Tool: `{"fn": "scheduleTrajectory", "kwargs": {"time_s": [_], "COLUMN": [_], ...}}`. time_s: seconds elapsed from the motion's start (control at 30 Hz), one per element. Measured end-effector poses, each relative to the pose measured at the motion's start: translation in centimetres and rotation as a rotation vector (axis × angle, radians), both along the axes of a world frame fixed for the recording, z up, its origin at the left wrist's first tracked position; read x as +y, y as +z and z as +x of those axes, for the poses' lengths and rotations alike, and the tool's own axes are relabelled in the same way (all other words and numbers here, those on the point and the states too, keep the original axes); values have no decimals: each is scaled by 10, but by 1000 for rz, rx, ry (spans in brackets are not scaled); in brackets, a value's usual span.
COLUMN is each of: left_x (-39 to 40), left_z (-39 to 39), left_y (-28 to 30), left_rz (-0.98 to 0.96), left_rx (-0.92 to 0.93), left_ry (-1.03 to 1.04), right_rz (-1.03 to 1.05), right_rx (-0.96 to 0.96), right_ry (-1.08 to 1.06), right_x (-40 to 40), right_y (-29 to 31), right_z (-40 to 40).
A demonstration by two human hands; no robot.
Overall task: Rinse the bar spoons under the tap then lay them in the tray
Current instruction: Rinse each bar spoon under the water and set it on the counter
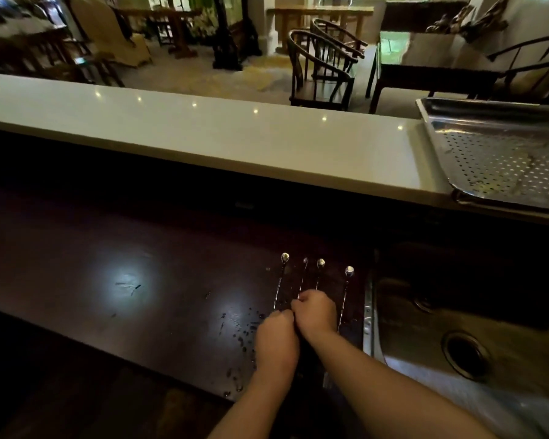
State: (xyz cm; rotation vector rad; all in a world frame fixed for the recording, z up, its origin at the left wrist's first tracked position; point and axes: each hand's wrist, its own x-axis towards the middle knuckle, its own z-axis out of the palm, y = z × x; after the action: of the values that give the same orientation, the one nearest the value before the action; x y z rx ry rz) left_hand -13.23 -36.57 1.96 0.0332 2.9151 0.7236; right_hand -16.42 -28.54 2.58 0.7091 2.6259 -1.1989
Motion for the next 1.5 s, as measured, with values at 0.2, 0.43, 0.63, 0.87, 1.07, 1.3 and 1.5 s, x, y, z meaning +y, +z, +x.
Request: {"fn": "scheduleTrajectory", "kwargs": {"time_s": [0.2, 0.43, 0.63, 0.87, 1.07, 1.3, 1.5], "left_x": [-12, -13, -14, -32, -36, -37, -43], "left_z": [-6, -11, -13, -17, -20, -28, -24], "left_y": [-12, -18, -18, -17, -17, -13, -14], "left_rz": [52, 68, 105, 34, -46, -54, -30], "left_rx": [-14, -42, -35, 4, -88, -200, -245], "left_ry": [39, 38, 49, 156, 123, 130, 132], "right_rz": [70, 191, 189, 138, 31, -30, 54], "right_rx": [-84, -89, -107, -10, 25, -9, -97], "right_ry": [7, 1, 3, -76, -78, -69, -19], "right_x": [-13, -17, -17, -19, -24, -31, -40], "right_y": [-9, -13, -14, -6, 2, 4, 0], "right_z": [-14, -21, -25, -22, -20, -14, -16]}}
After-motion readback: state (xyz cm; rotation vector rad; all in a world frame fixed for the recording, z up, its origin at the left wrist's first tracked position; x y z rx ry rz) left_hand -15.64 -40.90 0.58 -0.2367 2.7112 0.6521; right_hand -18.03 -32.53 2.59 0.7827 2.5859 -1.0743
